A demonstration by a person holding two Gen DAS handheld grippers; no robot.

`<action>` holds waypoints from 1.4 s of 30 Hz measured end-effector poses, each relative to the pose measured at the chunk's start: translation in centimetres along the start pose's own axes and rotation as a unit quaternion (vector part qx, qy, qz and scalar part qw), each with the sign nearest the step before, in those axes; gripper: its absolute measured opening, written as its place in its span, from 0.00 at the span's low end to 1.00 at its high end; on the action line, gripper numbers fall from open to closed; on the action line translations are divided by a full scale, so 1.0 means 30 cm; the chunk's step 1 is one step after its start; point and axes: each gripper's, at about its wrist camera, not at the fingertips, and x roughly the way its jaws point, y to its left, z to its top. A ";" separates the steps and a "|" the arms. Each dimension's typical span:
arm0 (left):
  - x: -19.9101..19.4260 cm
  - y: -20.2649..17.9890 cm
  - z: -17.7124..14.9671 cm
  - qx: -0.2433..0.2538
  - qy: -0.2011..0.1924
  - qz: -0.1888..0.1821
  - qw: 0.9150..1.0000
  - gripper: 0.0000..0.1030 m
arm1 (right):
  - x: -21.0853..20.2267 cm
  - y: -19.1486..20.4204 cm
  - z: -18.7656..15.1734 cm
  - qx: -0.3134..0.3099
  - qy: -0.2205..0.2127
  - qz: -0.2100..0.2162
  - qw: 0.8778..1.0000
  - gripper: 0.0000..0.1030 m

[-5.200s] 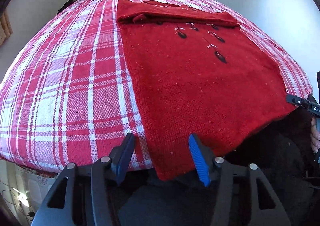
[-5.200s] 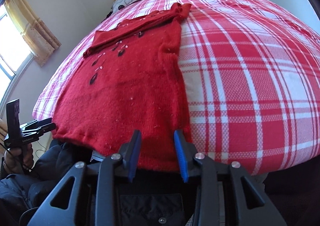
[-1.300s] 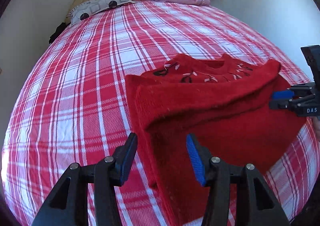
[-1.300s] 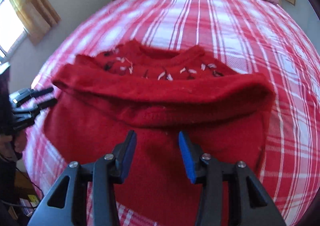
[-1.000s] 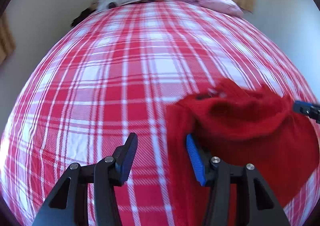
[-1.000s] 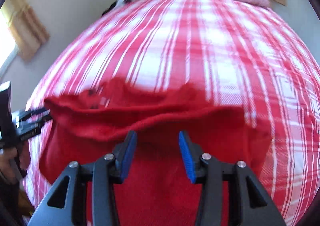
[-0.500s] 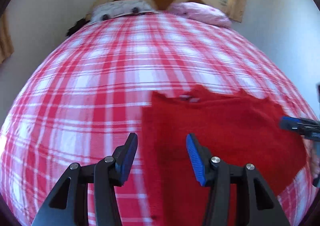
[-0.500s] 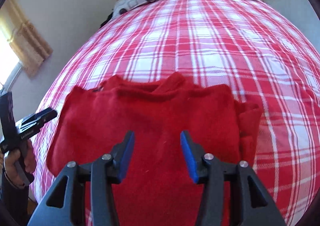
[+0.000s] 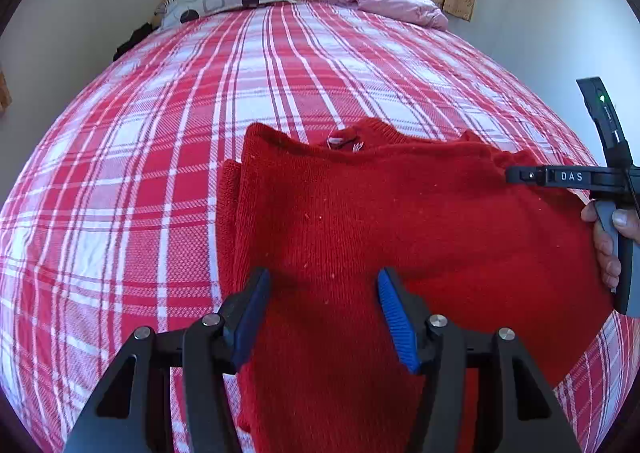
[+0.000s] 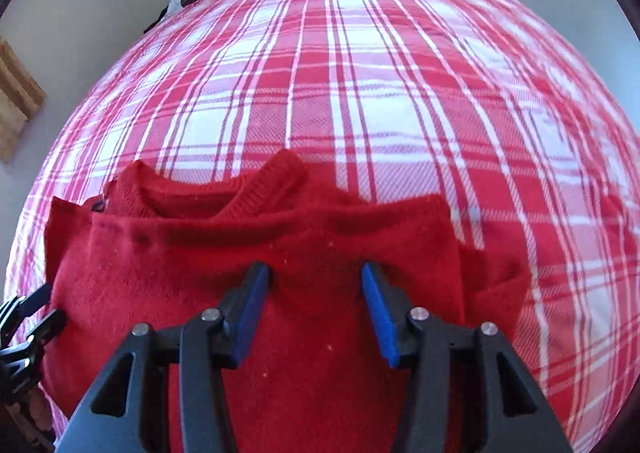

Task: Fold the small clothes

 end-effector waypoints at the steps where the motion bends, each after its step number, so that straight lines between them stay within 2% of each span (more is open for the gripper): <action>1: -0.022 -0.003 -0.004 0.001 -0.011 0.002 1.000 0.56 | -0.024 0.010 -0.004 -0.001 -0.014 -0.006 1.000 0.53; 3: -0.056 -0.007 -0.018 0.007 -0.036 0.005 0.999 0.56 | -0.083 0.068 -0.020 -0.024 -0.045 0.017 0.999 0.53; 5: -0.052 -0.009 -0.028 0.018 -0.040 0.030 0.999 0.57 | -0.093 0.140 -0.031 -0.058 -0.043 0.035 0.997 0.52; 7: -0.033 0.000 -0.035 0.022 -0.029 0.042 0.998 0.57 | -0.059 0.214 -0.032 -0.088 -0.031 0.026 0.995 0.52; 10: -0.026 0.025 -0.052 0.012 -0.027 0.033 0.999 0.59 | 0.058 0.230 -0.002 -0.072 0.004 0.007 0.997 0.52; 12: -0.031 0.040 -0.065 0.005 -0.026 0.027 0.999 0.59 | 0.096 0.209 0.010 -0.055 -0.001 0.003 0.998 0.55; 16: -0.054 0.052 -0.107 -0.001 -0.027 0.020 0.999 0.59 | 0.051 0.212 0.005 -0.045 -0.008 0.005 0.999 0.55; 17: -0.056 0.052 -0.116 -0.001 -0.027 0.020 0.999 0.59 | 0.015 0.220 -0.011 -0.051 -0.017 0.005 0.999 0.55; 20: -0.058 0.061 -0.143 -0.009 -0.028 0.016 0.999 0.59 | -0.094 0.257 -0.075 -0.057 -0.042 0.041 0.997 0.59; 24: -0.056 0.066 -0.150 -0.015 -0.028 0.013 0.999 0.60 | -0.173 0.361 -0.203 -0.106 -0.056 0.078 0.990 0.61; 26: -0.048 0.066 -0.152 -0.011 -0.028 0.023 0.999 0.66 | -0.171 0.397 -0.256 -0.119 -0.055 0.075 0.988 0.64; 28: -0.042 0.075 -0.155 -0.016 -0.031 0.026 0.999 0.71 | -0.119 0.415 -0.307 -0.132 -0.032 0.065 0.989 0.64; 29: -0.039 0.081 -0.157 -0.020 -0.029 0.021 0.999 0.71 | -0.088 0.407 -0.328 -0.131 -0.022 0.057 0.990 0.64; 30: -0.039 0.087 -0.161 -0.026 -0.029 0.017 0.999 0.71 | -0.089 0.396 -0.340 -0.130 -0.033 0.059 0.989 0.64; 33: -0.040 0.094 -0.169 -0.031 -0.032 0.012 0.999 0.71 | -0.148 0.352 -0.364 -0.114 -0.054 0.072 0.989 0.63; 35: -0.039 0.097 -0.173 -0.034 -0.032 0.009 0.999 0.71 | -0.214 0.291 -0.382 -0.098 -0.082 0.079 0.989 0.63; 39: -0.038 0.096 -0.176 -0.037 -0.034 0.007 0.999 0.73 | -0.304 0.138 -0.420 -0.058 -0.118 0.041 0.990 0.64; 42: -0.031 0.103 -0.177 -0.044 -0.034 0.010 0.998 0.78 | -0.282 -0.005 -0.435 0.000 -0.088 0.029 0.996 0.61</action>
